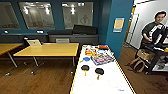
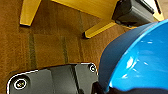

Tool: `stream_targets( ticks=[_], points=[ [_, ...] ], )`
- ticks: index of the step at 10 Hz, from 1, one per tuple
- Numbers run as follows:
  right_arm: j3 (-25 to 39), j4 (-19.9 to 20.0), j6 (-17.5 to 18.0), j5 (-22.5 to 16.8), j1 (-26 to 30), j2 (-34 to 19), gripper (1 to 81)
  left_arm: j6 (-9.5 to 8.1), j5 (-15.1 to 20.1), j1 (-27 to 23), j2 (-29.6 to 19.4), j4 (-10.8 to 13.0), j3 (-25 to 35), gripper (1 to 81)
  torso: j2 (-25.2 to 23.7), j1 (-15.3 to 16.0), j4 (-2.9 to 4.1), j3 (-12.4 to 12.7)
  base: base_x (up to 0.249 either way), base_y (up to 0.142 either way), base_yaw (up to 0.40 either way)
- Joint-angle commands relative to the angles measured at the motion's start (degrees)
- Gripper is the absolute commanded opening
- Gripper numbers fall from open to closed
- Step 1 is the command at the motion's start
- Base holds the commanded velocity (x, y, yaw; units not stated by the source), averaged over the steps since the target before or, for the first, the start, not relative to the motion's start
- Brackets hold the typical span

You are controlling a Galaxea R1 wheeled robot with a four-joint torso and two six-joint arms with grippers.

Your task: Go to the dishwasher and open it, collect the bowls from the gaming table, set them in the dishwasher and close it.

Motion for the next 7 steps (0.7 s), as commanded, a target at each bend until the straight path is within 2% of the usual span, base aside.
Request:
stream_targets(
  ticks=[1,3,5,7],
  points=[
    [0.49,-0.78,-0.17,-1.93,3.0,-1.5,1.0,-0.15,0.32,-2.61,-0.12,1.77,-0.32,1.0,0.0,0.0,0.0,0.0,-0.11,0.0,0.0],
    [0.32,-0.87,-0.25,-1.93,3.0,-1.5,1.0,-0.15,-1.53,-1.03,0.77,2.31,-2.35,1.0,-0.02,-0.02,0.0,0.0,-0.114,0.0,0.0],
    [0.32,-0.87,-0.25,-1.93,3.0,-1.32,1.0,-0.15,-1.71,0.29,1.29,2.48,-3.4,1.0,-0.02,-0.02,0.0,0.0,-0.123,0.0,0.0],
    [-0.12,-0.96,-0.34,-1.93,2.92,-0.8,1.0,-0.14,-4.07,2.04,1.73,3.36,-5.42,1.0,-0.02,-0.05,0.0,0.0,-0.126,0.0,0.0]
  ],
)
